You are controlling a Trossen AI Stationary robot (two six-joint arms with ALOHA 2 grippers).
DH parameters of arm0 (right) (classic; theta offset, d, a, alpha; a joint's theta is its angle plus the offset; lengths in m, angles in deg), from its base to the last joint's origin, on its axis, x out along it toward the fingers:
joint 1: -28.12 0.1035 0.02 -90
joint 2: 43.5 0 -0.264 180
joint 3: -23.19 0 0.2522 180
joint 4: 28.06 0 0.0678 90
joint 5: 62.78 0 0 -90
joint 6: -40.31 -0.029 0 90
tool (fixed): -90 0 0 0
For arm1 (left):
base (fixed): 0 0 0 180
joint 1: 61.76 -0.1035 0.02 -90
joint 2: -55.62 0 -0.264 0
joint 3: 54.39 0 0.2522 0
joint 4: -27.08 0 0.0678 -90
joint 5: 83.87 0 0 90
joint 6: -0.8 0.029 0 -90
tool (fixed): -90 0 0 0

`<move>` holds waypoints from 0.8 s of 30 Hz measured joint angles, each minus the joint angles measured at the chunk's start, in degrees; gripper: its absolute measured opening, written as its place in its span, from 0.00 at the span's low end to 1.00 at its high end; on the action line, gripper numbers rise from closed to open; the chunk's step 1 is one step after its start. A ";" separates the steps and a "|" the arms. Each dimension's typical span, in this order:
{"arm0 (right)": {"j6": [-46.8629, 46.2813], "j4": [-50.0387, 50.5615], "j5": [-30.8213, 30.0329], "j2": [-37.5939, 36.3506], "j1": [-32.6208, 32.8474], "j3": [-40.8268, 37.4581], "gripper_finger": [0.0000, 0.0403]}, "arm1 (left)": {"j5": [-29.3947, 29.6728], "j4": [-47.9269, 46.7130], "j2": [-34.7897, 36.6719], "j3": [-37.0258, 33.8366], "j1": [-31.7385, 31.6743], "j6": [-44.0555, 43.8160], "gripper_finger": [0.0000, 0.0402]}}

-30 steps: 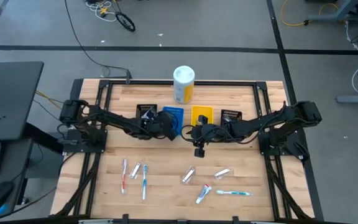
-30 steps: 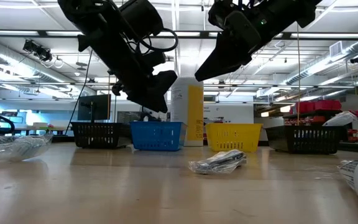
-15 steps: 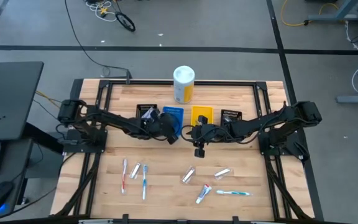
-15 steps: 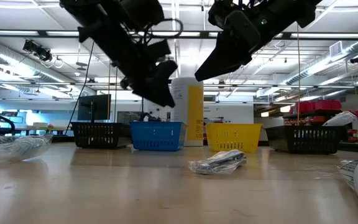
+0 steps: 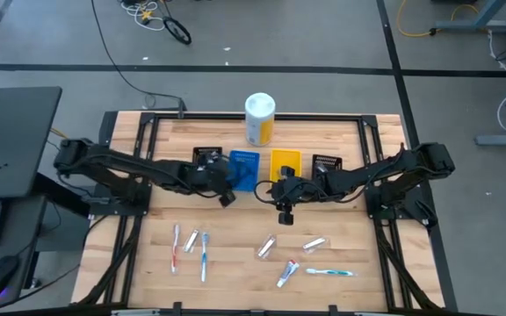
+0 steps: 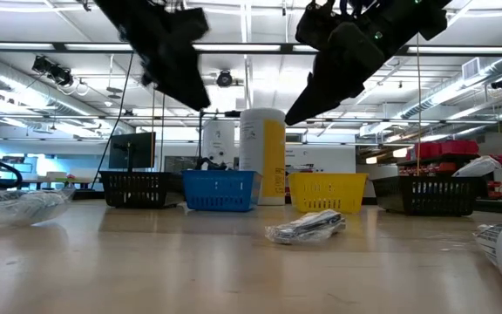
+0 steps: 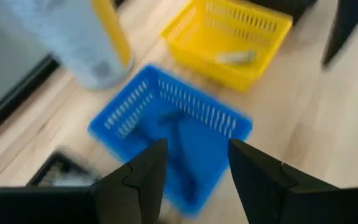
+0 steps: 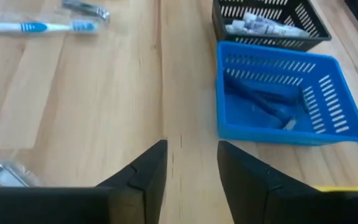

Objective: Pick & Place Travel size toiletries
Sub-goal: Put the nail cutter into the yellow bin

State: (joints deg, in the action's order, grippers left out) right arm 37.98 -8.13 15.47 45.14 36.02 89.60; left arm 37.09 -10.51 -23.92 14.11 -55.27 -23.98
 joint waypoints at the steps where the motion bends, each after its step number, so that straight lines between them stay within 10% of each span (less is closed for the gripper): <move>1: 0.00 0.03 -0.02 0.10 0.00 0.00 0.39 | -0.65 -1.65 0.95 0.00 0.51 -1.02 0.44; 24: 3.25 -11.10 25.21 15.73 6.11 -0.02 0.46 | -2.12 -11.86 3.69 -0.07 9.83 -10.35 0.43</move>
State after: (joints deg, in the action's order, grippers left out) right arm 41.23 -19.23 40.67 60.87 42.13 89.57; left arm 34.97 -22.37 -20.23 14.04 -45.44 -34.33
